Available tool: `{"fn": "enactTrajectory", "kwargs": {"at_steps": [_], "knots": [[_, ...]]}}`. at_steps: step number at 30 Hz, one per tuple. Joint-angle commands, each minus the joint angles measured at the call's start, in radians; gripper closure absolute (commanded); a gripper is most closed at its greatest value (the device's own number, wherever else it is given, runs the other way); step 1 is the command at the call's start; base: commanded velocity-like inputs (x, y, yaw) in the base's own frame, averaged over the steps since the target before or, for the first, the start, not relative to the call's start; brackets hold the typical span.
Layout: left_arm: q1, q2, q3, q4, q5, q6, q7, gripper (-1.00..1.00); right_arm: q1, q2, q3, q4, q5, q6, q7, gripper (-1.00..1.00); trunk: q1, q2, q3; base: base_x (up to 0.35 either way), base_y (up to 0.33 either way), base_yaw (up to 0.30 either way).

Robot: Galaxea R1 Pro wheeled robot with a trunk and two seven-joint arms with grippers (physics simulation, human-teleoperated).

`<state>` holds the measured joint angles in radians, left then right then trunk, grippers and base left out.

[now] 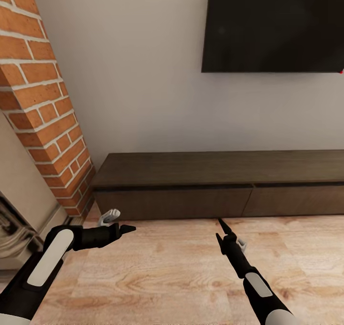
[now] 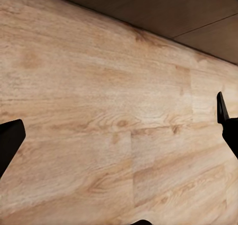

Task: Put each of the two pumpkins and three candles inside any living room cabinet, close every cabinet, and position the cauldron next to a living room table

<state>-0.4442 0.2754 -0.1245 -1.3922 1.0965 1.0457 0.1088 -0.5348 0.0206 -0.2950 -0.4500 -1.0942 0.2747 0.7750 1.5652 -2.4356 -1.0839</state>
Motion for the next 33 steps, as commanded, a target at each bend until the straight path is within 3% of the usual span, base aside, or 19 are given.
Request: {"fn": "enactTrajectory", "kwargs": {"at_steps": [1,5,9,20,28,33], "knots": [[-0.001,0.001,-0.001,-0.001,0.011,0.001,0.010,-1.00,-0.001,0.001,-0.004,0.000,-0.007,0.009,0.002,-1.00,0.004,-0.008,-0.004,0.000,0.000,0.000],[-0.001,0.001,-0.001,-0.001,0.011,0.001,0.011,-1.00,-0.001,0.001,-0.007,0.003,-0.007,0.003,0.001,-1.00,0.019,-0.036,-0.017,0.000,0.000,0.000],[-0.001,0.001,-0.001,-0.001,0.011,0.001,0.011,-1.00,-0.001,0.001,-0.006,0.005,-0.009,-0.054,-0.001,-1.00,0.034,-0.064,-0.029,0.000,0.000,0.000],[0.000,0.001,-0.001,-0.001,0.013,0.001,0.010,-1.00,-0.001,0.004,-0.007,0.007,-0.010,-0.084,-0.002,-1.00,0.040,-0.067,-0.072,0.000,0.000,0.000],[-0.001,0.001,-0.003,0.002,0.026,0.001,0.009,-1.00,-0.001,0.005,-0.008,0.007,-0.012,-0.085,-0.002,-1.00,0.040,-0.067,-0.072,0.008,0.000,0.000],[-0.001,0.005,-0.004,0.008,0.038,0.001,0.009,-1.00,-0.001,0.005,-0.072,0.008,-0.027,-0.085,-0.002,-1.00,0.040,-0.067,-0.072,0.254,0.000,0.000]]}}
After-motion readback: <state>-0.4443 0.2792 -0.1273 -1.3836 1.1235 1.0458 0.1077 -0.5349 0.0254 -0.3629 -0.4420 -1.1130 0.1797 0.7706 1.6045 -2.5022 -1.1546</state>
